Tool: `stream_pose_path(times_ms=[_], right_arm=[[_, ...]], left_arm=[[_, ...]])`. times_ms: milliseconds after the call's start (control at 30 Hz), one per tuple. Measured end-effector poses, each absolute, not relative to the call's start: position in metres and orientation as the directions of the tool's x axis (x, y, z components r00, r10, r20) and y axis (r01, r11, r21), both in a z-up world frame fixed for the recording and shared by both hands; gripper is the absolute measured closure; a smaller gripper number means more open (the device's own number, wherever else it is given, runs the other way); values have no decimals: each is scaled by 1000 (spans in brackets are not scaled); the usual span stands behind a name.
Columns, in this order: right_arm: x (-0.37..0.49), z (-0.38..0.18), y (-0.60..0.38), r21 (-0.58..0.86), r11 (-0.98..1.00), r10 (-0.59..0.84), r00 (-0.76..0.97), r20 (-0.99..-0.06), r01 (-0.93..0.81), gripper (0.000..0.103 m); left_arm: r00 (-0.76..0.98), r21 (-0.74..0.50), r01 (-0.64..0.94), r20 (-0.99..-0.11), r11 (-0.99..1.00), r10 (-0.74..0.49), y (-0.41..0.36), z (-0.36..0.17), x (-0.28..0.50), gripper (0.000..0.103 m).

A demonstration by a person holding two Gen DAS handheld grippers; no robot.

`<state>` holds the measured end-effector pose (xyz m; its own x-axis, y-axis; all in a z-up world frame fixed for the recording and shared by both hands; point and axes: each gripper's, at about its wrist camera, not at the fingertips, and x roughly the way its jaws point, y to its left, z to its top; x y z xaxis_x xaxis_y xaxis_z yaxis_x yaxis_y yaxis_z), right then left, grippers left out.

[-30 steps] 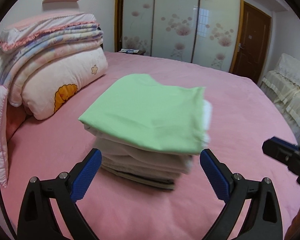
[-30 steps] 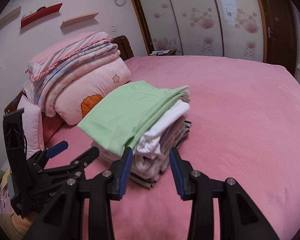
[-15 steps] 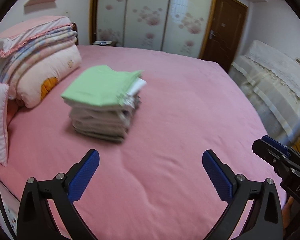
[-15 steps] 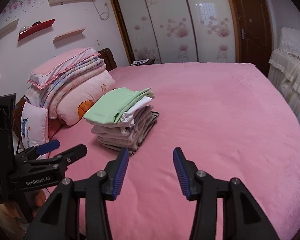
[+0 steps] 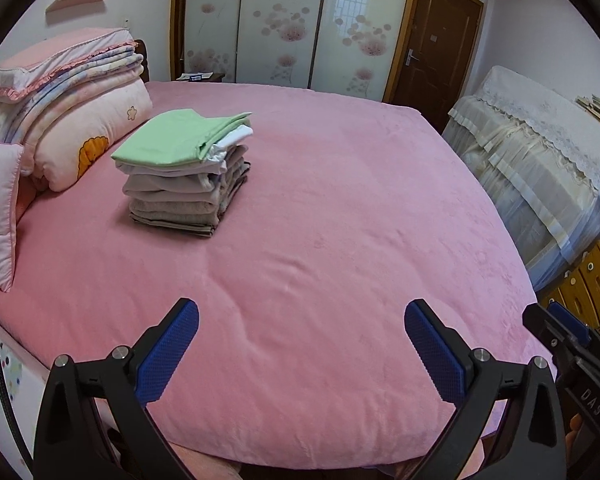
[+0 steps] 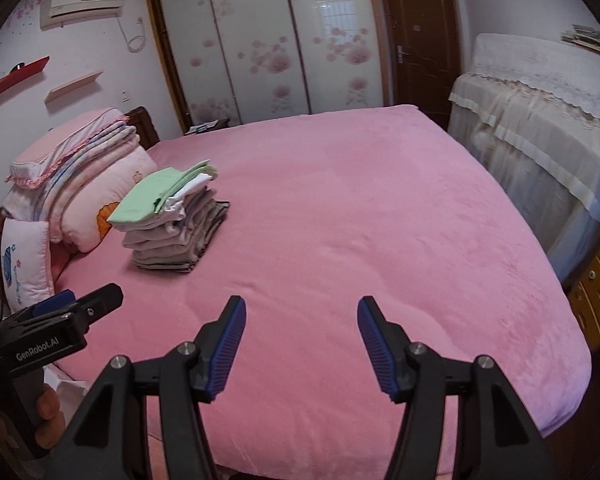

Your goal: Fold small clothes

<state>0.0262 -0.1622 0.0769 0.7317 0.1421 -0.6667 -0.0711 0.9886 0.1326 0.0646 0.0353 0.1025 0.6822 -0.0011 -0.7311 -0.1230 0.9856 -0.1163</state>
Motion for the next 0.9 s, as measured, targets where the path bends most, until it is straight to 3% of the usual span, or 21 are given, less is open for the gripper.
stream_pose_path(times_ms=[333, 533, 900], right_arm=[[0, 75, -171, 112, 993, 101, 760, -642, -37, 43], [-8, 77, -165, 81, 995, 93, 781, -617, -55, 38], [-6, 69, -163, 97, 994, 103, 763, -639, -52, 37]], left_arm=[[693, -67, -96, -720, 993, 18, 2, 101, 49, 1], [706, -30, -102, -706, 994, 51, -7, 102, 42, 1], [701, -28, -109, -711, 994, 57, -10, 98, 41, 1]])
